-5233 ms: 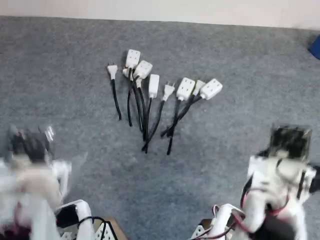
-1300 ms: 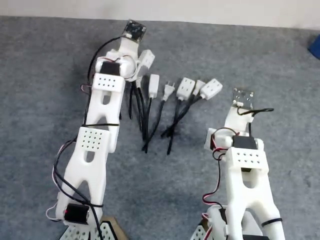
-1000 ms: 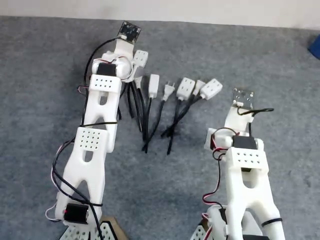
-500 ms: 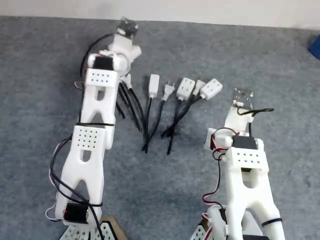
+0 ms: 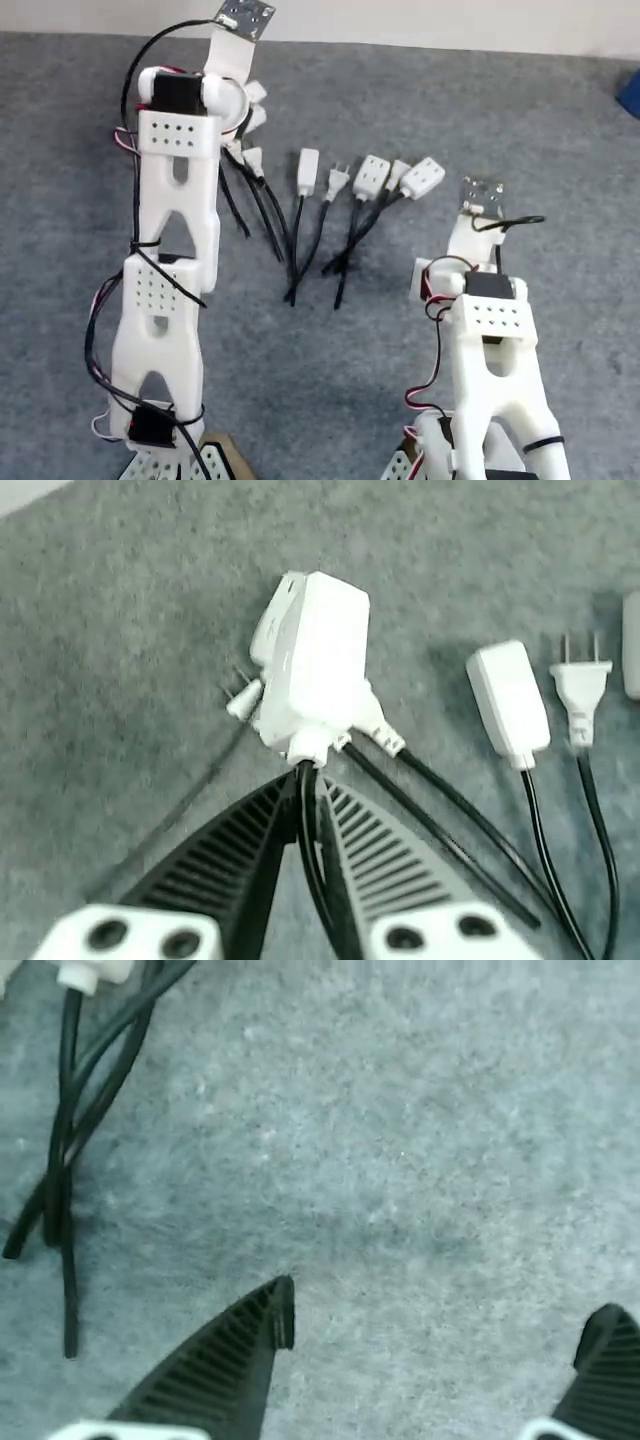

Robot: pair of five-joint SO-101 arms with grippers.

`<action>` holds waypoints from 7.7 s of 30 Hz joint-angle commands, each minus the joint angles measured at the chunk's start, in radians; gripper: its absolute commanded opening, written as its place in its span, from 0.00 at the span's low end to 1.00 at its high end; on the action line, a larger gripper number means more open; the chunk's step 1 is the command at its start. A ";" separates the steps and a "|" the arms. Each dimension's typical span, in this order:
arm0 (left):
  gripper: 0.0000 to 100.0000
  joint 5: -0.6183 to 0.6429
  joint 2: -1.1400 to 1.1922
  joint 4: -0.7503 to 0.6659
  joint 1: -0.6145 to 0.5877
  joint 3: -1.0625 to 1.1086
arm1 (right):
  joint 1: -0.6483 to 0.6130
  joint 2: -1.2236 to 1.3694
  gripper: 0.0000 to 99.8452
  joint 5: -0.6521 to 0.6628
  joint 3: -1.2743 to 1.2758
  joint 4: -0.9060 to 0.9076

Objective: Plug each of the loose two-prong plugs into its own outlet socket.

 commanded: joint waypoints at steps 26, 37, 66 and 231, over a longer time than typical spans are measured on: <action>0.01 -0.436 -1.015 0.011 0.529 1.718 | 0.387 -0.036 0.42 0.443 0.033 0.285; 0.01 -0.522 -1.013 -0.146 0.657 1.643 | 0.274 -0.039 0.42 0.318 0.148 0.193; 0.15 -0.531 -0.611 -0.011 0.782 1.481 | 0.389 -0.039 0.42 0.318 0.180 0.130; 0.15 -0.092 -1.709 -0.861 0.605 2.508 | 0.108 -0.547 0.42 0.141 0.200 0.245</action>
